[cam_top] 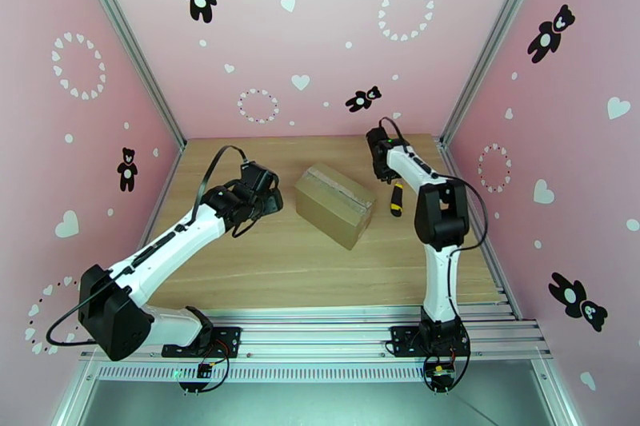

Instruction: Unpack the express box

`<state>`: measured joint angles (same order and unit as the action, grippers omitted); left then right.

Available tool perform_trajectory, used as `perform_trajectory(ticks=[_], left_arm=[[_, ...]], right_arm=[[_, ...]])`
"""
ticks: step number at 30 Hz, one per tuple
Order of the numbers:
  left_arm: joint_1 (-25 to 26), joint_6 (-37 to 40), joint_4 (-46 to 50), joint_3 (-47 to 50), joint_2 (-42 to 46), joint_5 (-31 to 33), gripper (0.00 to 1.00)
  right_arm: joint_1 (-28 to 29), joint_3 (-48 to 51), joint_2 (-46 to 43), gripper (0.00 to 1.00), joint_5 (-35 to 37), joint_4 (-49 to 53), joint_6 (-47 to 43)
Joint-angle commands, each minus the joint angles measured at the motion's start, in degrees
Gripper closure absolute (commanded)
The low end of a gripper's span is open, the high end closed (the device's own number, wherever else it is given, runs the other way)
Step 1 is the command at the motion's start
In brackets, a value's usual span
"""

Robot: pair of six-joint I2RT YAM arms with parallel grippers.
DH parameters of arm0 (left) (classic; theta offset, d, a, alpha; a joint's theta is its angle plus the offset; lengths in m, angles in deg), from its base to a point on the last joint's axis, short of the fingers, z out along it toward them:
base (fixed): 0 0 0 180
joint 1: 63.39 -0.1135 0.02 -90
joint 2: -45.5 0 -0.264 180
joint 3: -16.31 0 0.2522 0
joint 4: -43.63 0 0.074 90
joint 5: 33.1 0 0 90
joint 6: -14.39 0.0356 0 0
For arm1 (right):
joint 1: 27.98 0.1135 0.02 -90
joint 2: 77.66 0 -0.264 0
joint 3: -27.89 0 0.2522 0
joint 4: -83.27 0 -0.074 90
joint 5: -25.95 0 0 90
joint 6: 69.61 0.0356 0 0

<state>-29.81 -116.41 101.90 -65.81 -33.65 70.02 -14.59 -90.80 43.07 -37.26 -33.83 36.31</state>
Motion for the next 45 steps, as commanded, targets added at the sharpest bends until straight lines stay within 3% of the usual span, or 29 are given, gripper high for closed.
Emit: perform_trajectory(ticks=[1, 10, 13, 15, 22, 32, 45], left_arm=[[0.3, -0.4, -2.0, 1.4, 0.6, -4.7, 0.35], [0.4, -2.1, -4.0, -1.0, -2.3, -10.1, 0.35], [0.4, -2.3, -3.1, -1.4, -2.3, -9.5, 0.35], [0.4, -2.0, -1.9, -2.3, -2.5, -8.7, 0.35], [0.4, -1.9, -0.3, -3.7, -3.2, -7.7, 0.35], [0.7, -3.0, -1.0, -4.1, -5.6, -11.4, 0.35], [1.5, -3.3, -0.9, -5.9, -6.3, -11.1, 0.34]], right_arm=[[0.0, 2.3, -7.6, 0.64, -10.0, -3.6, 2.6], [-0.1, 11.5, -13.6, 0.67, -38.0, -13.7, 3.0], [-0.2, 15.2, -15.9, 0.56, -43.5, -16.8, 3.7], [-0.2, 16.3, -16.7, 0.54, -46.7, -17.4, 3.9], [-0.2, 20.1, -19.1, 0.54, -49.9, -17.9, 4.7], [0.7, 31.8, -27.6, 0.55, -47.1, -20.1, 7.1], [8.5, 42.4, -38.7, 0.55, -39.9, -20.4, 12.2]])
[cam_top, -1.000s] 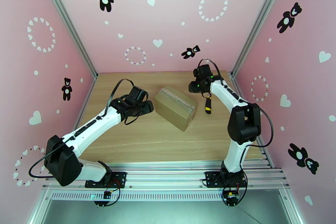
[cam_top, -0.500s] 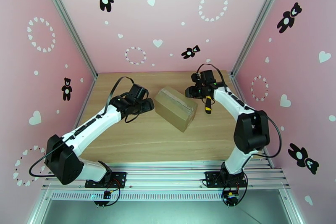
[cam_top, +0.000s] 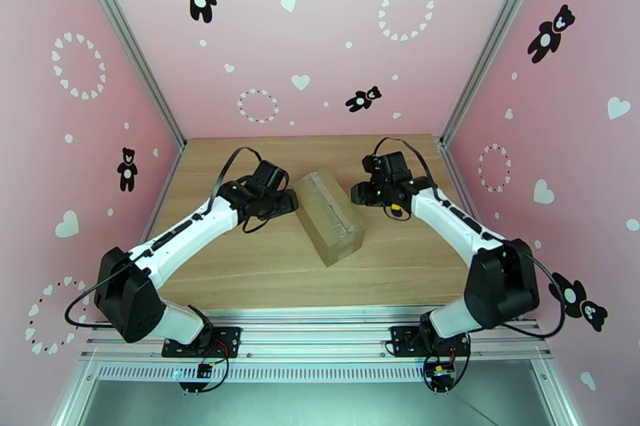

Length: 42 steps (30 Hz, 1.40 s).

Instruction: Unpack the express box

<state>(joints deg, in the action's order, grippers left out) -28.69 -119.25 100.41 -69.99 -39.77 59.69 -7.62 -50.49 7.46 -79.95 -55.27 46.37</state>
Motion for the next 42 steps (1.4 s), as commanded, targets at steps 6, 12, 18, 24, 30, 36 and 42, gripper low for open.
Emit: perform_trajectory(ticks=[6, 12, 18, 24, 30, 36, 42], left_arm=[[0.4, -0.6, 0.2, -2.4, -0.8, -1.8, 0.33], [0.4, -1.1, -2.2, -2.1, 0.0, -4.4, 0.33], [0.4, -1.8, -5.9, -0.4, 0.8, -6.5, 0.32], [1.2, -3.0, -8.4, 0.6, -0.6, -6.2, 0.32], [1.9, -3.3, -10.1, 0.2, -3.4, -6.0, 0.32], [2.3, -3.1, -8.6, 0.4, -6.1, -3.7, 0.33], [2.3, -3.3, -8.0, 2.1, -6.5, -2.9, 0.33]], right_arm=[[2.9, 3.4, -6.9, 0.55, 8.3, 3.1, 1.8], [4.0, 3.3, -9.9, 0.55, 11.1, 4.8, 0.3], [5.6, 2.7, -12.8, 0.55, 13.3, 5.6, -0.9], [9.5, -1.4, -12.6, 0.53, 15.5, 7.7, -3.5], [16.3, -7.2, -7.5, 0.51, 20.2, 9.9, -7.0], [21.3, -11.9, -1.2, 0.48, 27.2, 12.0, -8.4], [24.0, -13.2, 2.9, 0.46, 31.1, 12.5, -8.6]])
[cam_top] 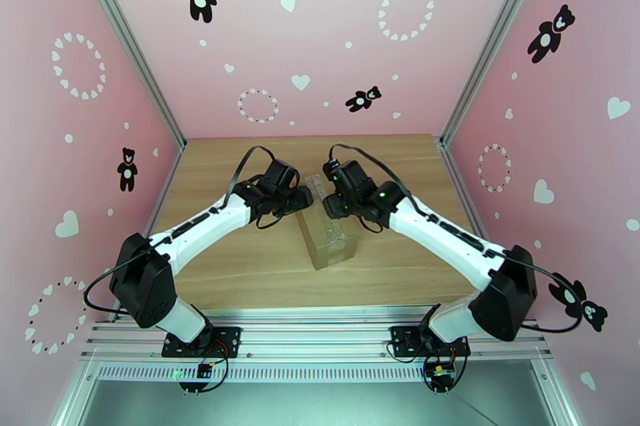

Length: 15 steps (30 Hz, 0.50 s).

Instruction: Unpack the express box

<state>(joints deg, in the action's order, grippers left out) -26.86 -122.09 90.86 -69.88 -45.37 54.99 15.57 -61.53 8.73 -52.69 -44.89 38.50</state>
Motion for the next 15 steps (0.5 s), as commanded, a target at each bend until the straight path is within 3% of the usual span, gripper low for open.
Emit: perform_trajectory(ticks=[1, 15], left_arm=[[0.4, -0.4, 1.7, 2.1, -1.0, 1.8, 0.33], [0.4, -1.2, 2.1, 2.9, -1.9, 1.9, 0.34]], right_arm=[[1.1, -2.3, 2.2, 0.46, 4.4, 2.5, -0.7], [4.5, -2.4, 3.5, 0.37, 8.5, 3.0, 0.0]])
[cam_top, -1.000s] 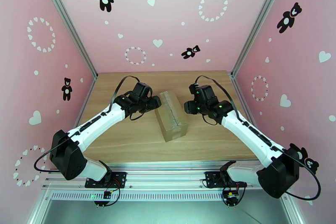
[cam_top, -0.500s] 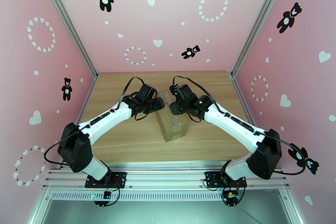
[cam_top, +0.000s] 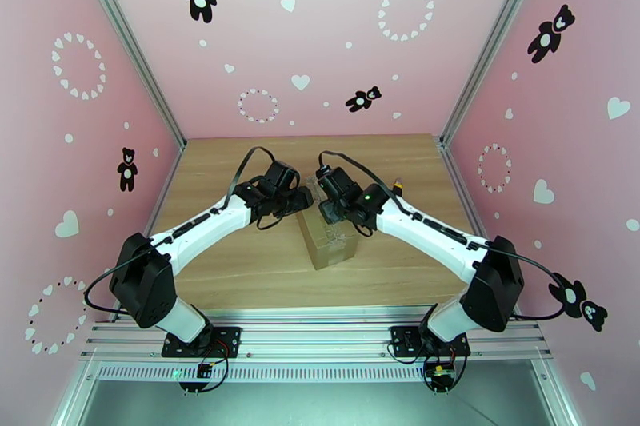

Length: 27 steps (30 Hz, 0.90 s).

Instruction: Unpack the express box

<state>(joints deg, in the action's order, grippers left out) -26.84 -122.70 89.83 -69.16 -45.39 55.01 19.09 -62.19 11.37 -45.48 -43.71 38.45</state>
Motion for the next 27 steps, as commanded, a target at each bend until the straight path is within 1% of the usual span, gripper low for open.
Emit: perform_trajectory(ticks=[1, 4, 6, 15, 27], left_arm=[[0.4, -0.6, 3.1, 2.3, -1.7, 2.0, 0.34], [0.4, -0.6, 3.0, 2.4, -1.9, 2.3, 0.34], [0.4, -0.5, 3.4, 2.1, -2.3, 2.2, 0.34], [0.4, -0.5, 4.2, 1.9, -2.6, 2.8, 0.34], [0.4, -1.3, 4.9, 2.5, -2.5, 3.8, 0.35]], right_arm=[[1.2, -1.8, 0.8, 0.32, 0.9, 1.7, 0.1], [1.4, -1.7, 1.6, 0.3, 0.1, 1.4, 0.7], [1.8, -1.6, 2.5, 0.3, 1.0, 1.3, 1.0], [2.4, 0.0, 4.2, 0.3, 11.0, 2.7, 2.6], [2.4, 1.6, 1.4, 0.3, 16.7, 3.8, 3.4]])
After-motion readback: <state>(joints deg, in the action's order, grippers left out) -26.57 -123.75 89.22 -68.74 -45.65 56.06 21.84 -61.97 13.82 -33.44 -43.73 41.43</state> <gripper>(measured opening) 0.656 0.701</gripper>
